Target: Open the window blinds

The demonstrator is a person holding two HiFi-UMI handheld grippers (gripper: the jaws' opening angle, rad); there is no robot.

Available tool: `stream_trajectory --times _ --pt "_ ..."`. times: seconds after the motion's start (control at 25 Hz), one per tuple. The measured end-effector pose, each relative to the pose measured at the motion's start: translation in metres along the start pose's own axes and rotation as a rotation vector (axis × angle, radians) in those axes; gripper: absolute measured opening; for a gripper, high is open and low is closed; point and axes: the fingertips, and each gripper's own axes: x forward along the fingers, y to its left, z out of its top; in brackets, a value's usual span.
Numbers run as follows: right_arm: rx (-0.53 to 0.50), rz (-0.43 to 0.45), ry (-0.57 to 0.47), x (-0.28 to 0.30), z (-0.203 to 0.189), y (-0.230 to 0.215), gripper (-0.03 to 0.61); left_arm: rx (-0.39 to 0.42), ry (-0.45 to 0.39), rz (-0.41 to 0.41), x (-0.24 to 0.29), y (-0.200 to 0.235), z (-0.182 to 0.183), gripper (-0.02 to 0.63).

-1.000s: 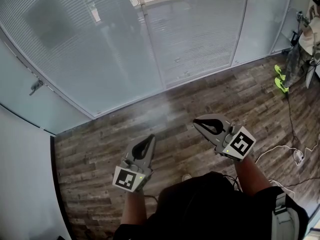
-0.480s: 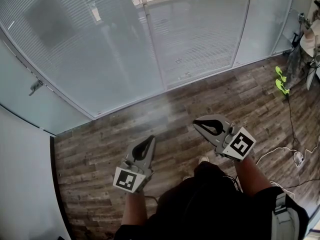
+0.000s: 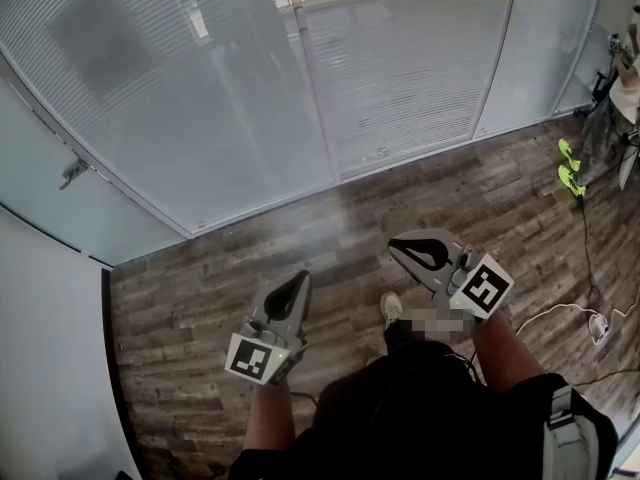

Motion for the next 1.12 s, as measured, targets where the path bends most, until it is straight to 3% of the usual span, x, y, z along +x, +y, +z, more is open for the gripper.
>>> stream_trajectory --times 0.32,0.92,1.12 --pt "-0.003 0.036 -0.011 0.023 -0.006 -0.033 0.006 0.024 0.039 0.022 0.028 0.021 -0.010 0.005" --pt "-0.037 0.109 -0.033 0.058 -0.003 -0.112 0.006 0.043 0.036 0.116 0.084 0.071 -0.004 0.005" --pt "-0.006 0.130 -0.038 0.064 -0.009 -0.133 0.006 0.058 0.043 0.132 0.104 0.083 -0.003 0.005"
